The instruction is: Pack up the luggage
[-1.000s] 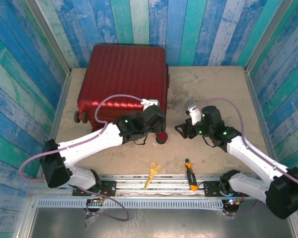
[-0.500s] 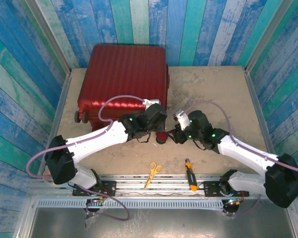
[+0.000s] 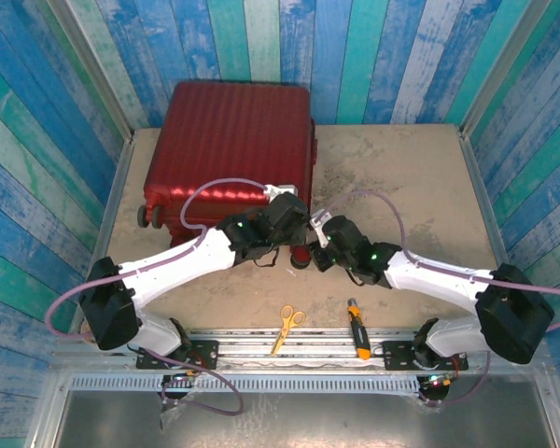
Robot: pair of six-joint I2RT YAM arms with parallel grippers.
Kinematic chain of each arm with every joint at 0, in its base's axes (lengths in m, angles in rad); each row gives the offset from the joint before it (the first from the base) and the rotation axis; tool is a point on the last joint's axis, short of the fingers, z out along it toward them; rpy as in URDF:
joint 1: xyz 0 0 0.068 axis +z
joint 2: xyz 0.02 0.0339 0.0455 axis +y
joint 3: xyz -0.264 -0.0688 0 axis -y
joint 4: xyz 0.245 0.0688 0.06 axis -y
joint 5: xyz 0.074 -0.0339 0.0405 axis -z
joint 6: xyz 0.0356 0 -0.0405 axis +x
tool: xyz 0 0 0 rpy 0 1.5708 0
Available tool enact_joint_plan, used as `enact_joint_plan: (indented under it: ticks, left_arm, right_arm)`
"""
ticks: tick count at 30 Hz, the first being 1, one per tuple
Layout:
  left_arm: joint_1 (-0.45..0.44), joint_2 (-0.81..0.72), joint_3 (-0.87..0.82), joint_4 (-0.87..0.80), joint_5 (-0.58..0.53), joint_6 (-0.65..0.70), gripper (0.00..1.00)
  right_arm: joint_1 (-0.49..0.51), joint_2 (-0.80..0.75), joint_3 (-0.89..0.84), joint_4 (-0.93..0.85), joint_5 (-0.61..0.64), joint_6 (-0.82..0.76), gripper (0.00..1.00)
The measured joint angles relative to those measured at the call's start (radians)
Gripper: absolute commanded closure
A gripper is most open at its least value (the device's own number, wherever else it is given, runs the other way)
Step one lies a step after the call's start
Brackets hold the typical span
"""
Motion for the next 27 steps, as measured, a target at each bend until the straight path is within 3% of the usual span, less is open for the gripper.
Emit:
enact_joint_plan:
  ticks: [4, 8, 14, 19, 27]
  left_arm:
    - [-0.001, -0.03, 0.0, -0.024, 0.014, 0.015, 1.0]
    - [0.001, -0.043, 0.0, -0.047, 0.019, 0.031, 1.0]
    - [0.008, -0.044, 0.0, -0.047, 0.04, 0.041, 1.0]
    - [0.013, -0.044, 0.0, -0.044, 0.055, 0.041, 1.0]
    - [0.017, -0.064, -0.002, -0.044, 0.068, 0.039, 1.0]
  right_arm:
    - [-0.136, -0.031, -0.014, 0.016, -0.021, 0.085, 0.57]
    - [-0.217, -0.109, -0.053, 0.035, -0.092, 0.085, 0.43]
    - [-0.138, -0.149, -0.072, 0.066, -0.206, -0.005, 0.29]
    - [-0.003, -0.14, -0.12, 0.108, -0.175, -0.026, 0.3]
    - [0.013, 0.022, -0.099, 0.206, -0.109, -0.003, 0.27]
